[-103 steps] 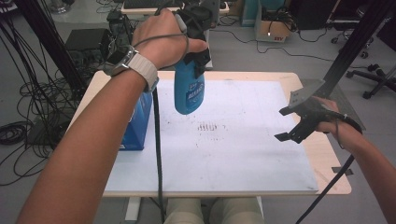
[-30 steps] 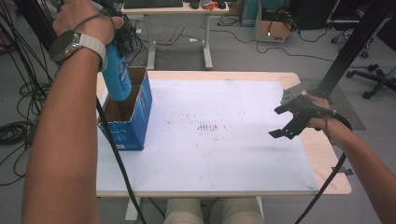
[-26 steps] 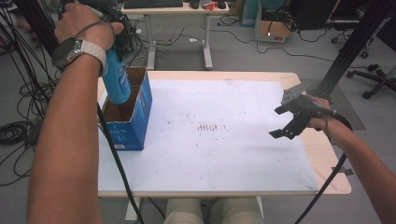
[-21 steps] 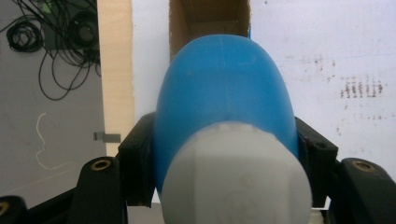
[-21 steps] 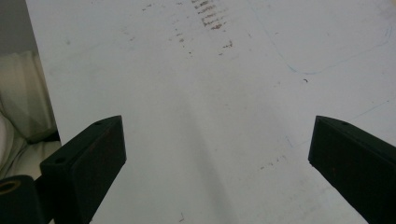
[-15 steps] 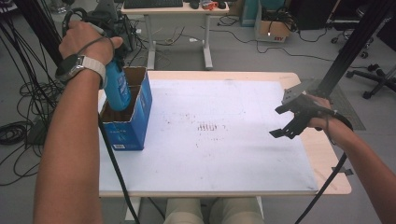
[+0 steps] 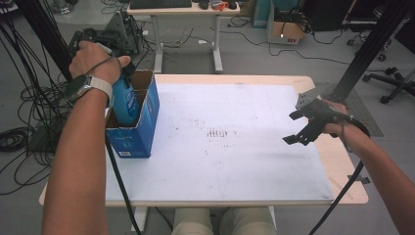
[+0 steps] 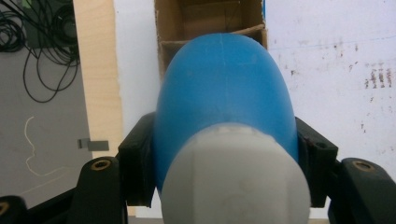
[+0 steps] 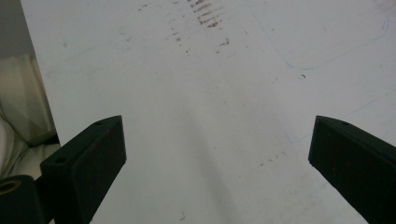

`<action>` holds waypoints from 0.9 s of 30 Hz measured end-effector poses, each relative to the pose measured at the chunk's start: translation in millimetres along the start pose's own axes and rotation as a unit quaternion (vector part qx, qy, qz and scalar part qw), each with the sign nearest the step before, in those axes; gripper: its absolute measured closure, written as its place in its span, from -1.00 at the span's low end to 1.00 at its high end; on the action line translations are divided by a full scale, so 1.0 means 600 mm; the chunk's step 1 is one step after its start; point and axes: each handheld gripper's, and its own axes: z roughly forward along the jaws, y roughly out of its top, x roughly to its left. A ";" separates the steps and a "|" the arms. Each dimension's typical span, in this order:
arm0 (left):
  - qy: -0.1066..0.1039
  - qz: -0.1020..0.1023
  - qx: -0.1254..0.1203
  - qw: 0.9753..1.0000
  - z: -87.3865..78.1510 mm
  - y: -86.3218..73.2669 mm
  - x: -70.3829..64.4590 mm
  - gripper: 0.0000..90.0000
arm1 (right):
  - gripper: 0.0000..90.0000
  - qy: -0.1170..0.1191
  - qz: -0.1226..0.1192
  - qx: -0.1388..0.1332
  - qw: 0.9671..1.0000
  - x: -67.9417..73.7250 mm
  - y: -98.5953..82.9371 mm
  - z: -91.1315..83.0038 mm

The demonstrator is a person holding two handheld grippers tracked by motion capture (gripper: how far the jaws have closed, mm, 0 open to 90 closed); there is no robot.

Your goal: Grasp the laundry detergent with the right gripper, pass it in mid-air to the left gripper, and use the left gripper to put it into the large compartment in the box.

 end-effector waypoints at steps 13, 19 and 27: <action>-0.003 0.013 0.010 1.000 0.049 -0.004 -0.008 -0.17 | -0.91 0.003 0.002 -0.016 1.000 -0.005 -0.006 0.005; -0.007 0.021 0.012 1.000 0.069 -0.004 -0.012 -0.17 | -0.91 0.003 0.022 -0.007 1.000 -0.002 -0.009 0.003; -0.009 0.020 0.016 1.000 0.087 -0.007 -0.014 -0.17 | -0.91 0.000 0.024 -0.008 1.000 -0.002 -0.012 0.001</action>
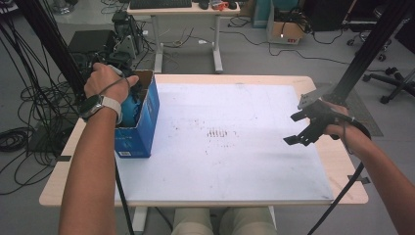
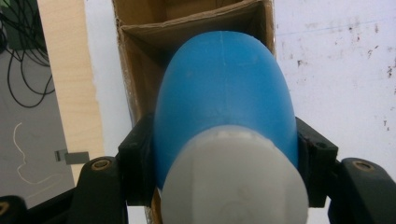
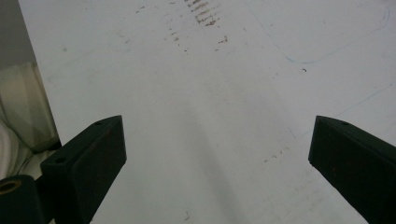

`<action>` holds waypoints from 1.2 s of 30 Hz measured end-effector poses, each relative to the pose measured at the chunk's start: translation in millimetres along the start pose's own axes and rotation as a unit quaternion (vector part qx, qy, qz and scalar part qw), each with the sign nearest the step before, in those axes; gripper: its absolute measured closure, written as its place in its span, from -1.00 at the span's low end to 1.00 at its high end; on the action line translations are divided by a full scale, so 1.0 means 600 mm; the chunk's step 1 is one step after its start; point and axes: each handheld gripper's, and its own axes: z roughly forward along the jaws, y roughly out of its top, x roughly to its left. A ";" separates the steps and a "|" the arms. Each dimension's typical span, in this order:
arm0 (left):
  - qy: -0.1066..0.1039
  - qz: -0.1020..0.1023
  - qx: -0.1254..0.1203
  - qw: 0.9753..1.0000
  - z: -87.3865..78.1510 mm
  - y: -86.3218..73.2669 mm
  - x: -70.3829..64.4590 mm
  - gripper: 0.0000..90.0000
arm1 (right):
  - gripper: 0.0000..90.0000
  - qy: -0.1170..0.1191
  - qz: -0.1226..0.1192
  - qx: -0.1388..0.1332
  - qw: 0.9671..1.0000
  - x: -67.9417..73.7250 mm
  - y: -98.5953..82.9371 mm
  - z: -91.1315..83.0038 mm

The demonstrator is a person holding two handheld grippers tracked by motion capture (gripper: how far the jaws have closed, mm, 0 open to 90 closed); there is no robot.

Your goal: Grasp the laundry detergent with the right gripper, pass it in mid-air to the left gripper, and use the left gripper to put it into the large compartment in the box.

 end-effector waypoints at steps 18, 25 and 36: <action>-0.002 -0.008 0.010 1.000 0.054 -0.012 0.008 -0.17 | -0.91 0.000 0.006 -0.004 1.000 -0.001 -0.006 0.003; 0.000 -0.010 0.012 1.000 0.072 -0.015 0.009 -0.17 | -0.91 0.002 0.005 -0.005 1.000 -0.001 -0.007 0.005; -0.006 -0.008 0.019 1.000 0.094 -0.021 0.012 -0.17 | -0.91 0.003 0.006 -0.001 1.000 -0.001 -0.007 0.006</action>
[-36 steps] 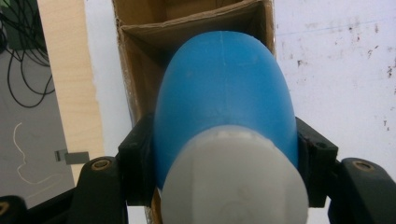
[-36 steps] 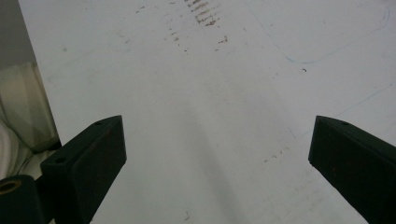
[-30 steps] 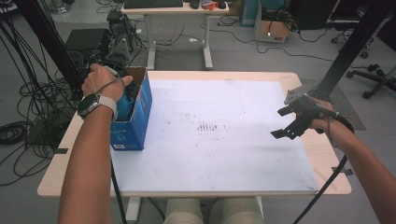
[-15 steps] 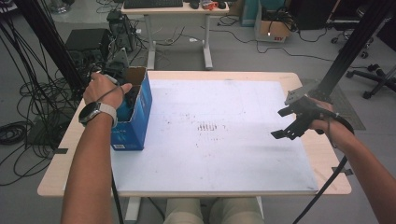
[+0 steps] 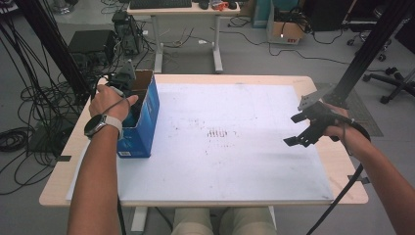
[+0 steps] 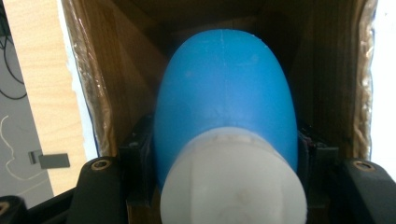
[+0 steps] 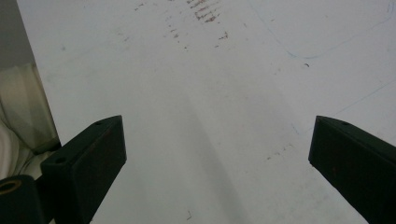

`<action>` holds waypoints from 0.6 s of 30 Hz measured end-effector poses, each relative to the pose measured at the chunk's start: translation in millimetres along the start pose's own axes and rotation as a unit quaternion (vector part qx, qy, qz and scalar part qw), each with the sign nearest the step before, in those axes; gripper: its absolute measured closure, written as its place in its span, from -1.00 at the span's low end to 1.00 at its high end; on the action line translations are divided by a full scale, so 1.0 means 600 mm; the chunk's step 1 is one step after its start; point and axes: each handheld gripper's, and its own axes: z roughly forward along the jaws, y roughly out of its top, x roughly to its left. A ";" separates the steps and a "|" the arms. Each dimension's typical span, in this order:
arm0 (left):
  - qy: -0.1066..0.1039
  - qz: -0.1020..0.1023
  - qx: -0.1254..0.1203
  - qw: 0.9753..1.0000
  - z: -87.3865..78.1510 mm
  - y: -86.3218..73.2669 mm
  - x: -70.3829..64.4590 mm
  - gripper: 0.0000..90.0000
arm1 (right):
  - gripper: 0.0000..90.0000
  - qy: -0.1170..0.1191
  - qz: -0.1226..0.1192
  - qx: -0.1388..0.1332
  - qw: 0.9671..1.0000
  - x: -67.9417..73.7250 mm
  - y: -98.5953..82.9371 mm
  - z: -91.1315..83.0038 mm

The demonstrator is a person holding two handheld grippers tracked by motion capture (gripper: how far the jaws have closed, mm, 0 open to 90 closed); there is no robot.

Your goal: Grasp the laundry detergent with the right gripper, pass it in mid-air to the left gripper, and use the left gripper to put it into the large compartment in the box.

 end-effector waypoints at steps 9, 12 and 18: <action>0.001 0.002 0.000 1.000 0.002 0.001 0.000 -0.17 | -0.91 0.002 0.001 0.000 1.000 0.001 -0.002 0.001; 0.003 0.002 0.000 1.000 0.002 0.002 -0.001 -0.17 | -0.91 0.000 0.002 0.000 1.000 0.001 -0.003 0.000; 0.004 0.003 -0.001 1.000 0.003 0.002 -0.002 -0.17 | -0.91 0.002 -0.015 -0.010 1.000 -0.002 -0.002 0.002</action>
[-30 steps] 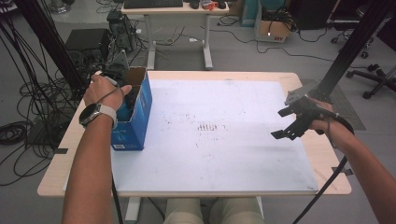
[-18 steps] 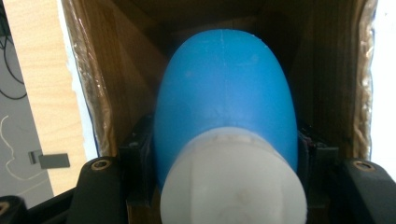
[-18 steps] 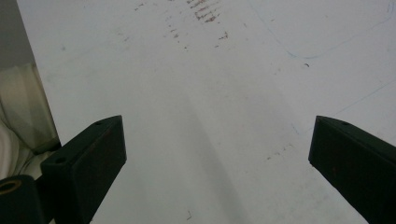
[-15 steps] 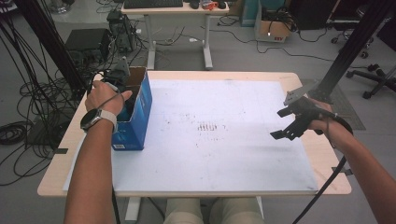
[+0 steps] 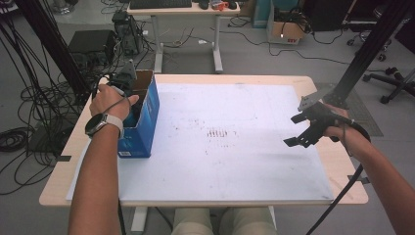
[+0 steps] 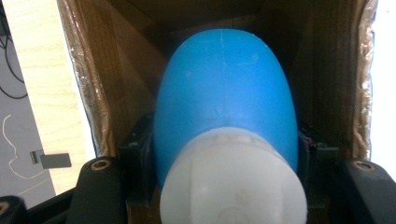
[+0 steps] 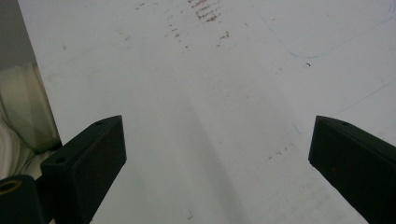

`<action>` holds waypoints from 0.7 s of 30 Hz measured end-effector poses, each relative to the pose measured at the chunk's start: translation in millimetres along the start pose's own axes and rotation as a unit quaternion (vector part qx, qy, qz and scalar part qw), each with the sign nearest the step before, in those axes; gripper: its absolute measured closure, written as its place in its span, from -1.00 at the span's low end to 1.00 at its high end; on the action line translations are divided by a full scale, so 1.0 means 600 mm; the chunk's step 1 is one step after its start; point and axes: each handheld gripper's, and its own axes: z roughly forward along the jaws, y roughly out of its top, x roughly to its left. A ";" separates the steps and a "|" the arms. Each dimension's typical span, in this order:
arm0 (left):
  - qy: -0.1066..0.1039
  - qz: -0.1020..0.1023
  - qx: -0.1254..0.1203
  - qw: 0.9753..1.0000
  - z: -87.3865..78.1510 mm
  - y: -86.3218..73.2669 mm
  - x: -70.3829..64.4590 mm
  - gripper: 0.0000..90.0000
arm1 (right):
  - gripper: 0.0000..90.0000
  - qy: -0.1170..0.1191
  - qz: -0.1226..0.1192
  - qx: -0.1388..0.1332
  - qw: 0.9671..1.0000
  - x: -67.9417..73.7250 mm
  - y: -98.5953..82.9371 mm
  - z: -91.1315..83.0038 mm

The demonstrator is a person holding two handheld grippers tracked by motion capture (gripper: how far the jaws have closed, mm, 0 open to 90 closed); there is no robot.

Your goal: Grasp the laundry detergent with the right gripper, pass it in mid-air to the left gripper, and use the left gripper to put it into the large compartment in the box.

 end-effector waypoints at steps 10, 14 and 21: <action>0.001 -0.002 0.002 1.000 0.000 0.000 -0.001 -0.17 | -0.91 -0.001 0.014 0.011 1.000 0.005 0.001 -0.004; 0.000 -0.004 0.001 1.000 0.000 0.000 -0.001 -0.17 | -0.91 -0.002 0.014 0.010 1.000 0.005 0.001 -0.004; 0.001 -0.001 0.003 1.000 0.000 0.000 0.000 -0.17 | -0.91 -0.002 0.016 0.010 1.000 0.004 0.000 -0.004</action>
